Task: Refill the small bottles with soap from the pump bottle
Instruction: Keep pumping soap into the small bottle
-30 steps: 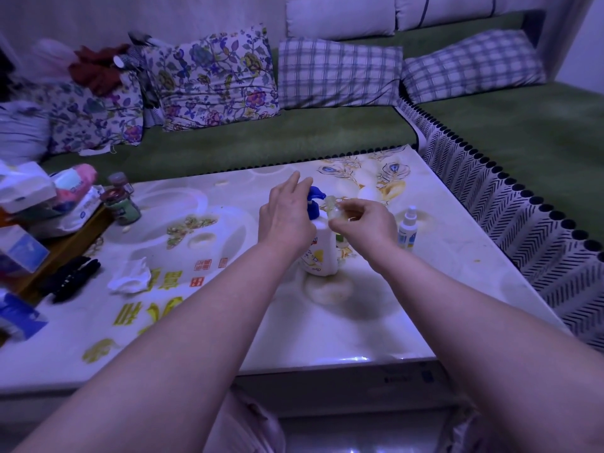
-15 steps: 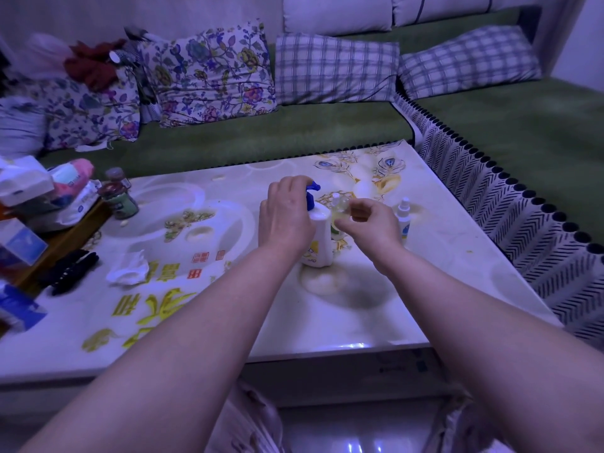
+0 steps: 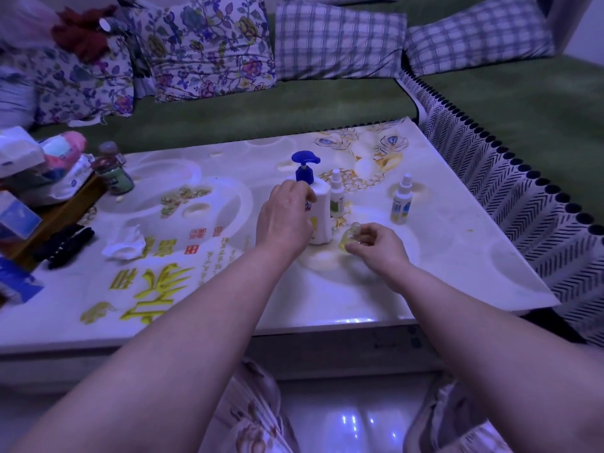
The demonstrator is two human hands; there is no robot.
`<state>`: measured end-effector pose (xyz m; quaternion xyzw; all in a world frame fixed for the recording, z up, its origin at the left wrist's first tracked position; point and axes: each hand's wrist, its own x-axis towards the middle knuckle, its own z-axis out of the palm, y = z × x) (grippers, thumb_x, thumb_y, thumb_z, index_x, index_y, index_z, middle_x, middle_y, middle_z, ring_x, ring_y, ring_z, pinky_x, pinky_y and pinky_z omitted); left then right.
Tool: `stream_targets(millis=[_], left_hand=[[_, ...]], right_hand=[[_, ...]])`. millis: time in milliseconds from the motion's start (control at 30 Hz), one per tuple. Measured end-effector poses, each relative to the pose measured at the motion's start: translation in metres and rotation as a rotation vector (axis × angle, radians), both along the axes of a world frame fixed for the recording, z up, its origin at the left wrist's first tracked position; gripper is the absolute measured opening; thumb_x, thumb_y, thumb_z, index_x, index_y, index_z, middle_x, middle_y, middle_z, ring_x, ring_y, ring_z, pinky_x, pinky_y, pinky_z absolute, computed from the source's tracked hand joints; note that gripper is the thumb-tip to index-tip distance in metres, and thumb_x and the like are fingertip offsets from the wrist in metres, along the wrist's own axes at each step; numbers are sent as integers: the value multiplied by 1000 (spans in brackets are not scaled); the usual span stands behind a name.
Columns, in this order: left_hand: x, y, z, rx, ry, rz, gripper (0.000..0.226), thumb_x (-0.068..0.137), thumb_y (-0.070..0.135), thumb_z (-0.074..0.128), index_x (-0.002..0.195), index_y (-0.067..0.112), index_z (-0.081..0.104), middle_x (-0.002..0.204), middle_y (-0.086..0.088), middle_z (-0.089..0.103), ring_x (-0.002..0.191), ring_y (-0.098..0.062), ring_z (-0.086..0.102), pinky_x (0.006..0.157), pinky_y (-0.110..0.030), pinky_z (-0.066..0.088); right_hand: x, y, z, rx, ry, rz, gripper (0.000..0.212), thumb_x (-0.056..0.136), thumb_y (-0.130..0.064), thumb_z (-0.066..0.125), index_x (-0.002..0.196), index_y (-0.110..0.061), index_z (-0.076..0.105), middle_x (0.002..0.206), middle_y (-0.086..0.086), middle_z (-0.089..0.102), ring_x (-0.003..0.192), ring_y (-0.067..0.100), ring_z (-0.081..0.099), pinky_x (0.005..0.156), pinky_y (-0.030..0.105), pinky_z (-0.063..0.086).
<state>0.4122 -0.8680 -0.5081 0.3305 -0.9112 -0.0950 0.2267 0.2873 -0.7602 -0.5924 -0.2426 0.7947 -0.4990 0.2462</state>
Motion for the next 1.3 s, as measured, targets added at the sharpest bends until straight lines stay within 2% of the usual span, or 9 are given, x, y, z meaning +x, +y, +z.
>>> stream_targets(millis=[167,267,400,667,767,900,1133,1233,1300], left_hand=[[-1,-2,-11,28,-32,-12,32,82,-1,48,107,15,59,115,-3,55,109,-22,49,79,-31,39],[-3,-5,-13,24,-37,-17,32,80,0,49,106,15,59,114,-3,55,108,-22,49,78,-31,39],[-3,-7,-14,27,-25,-22,31,80,0,50,105,15,60,113,-3,55,107,-22,49,76,-30,37],[-7,-8,-15,34,-10,-26,33,80,-4,47,103,16,61,111,-1,56,107,-21,49,76,-29,38],[-7,-7,-15,33,-11,-29,34,80,-4,47,104,15,61,112,-1,56,108,-20,48,75,-27,36],[-7,-7,-10,20,5,-36,32,79,-5,48,102,14,62,110,-1,57,106,-20,50,73,-24,34],[-9,-13,8,-75,169,25,31,76,-6,48,100,12,58,107,-5,55,102,-24,48,69,-28,32],[-12,-20,20,-113,248,52,46,71,-7,46,111,14,57,116,-2,55,108,-26,45,74,-30,33],[-15,-26,27,-108,180,62,56,75,-6,46,124,19,52,128,3,51,119,-24,40,85,-33,33]], right_hand=[[6,3,-16,174,164,58,22,83,-32,70,103,-27,64,99,-11,68,91,14,64,75,29,46],[4,-1,-11,216,254,98,24,78,-29,73,100,-31,63,100,-15,67,87,11,62,73,27,43],[1,-2,-11,228,276,82,17,81,-33,70,96,-32,62,98,-17,66,86,11,60,79,31,46],[-4,-1,-12,180,222,16,18,80,-40,71,93,-32,62,95,-16,68,83,10,60,72,28,44],[-5,0,-10,219,201,57,20,77,-32,75,92,-33,62,94,-15,68,88,11,61,75,28,45],[-6,0,-2,198,220,25,21,77,-32,74,94,-34,62,97,-15,70,84,7,57,80,30,47],[-1,-17,47,-53,289,-123,23,72,-33,71,91,-36,59,87,-20,65,98,13,60,89,37,49],[0,-30,70,-64,327,-113,27,71,-34,72,95,-38,61,87,-19,64,99,14,61,89,39,49],[0,-37,80,-41,332,-106,29,72,-34,72,100,-36,66,85,-20,61,99,13,61,90,40,48]])
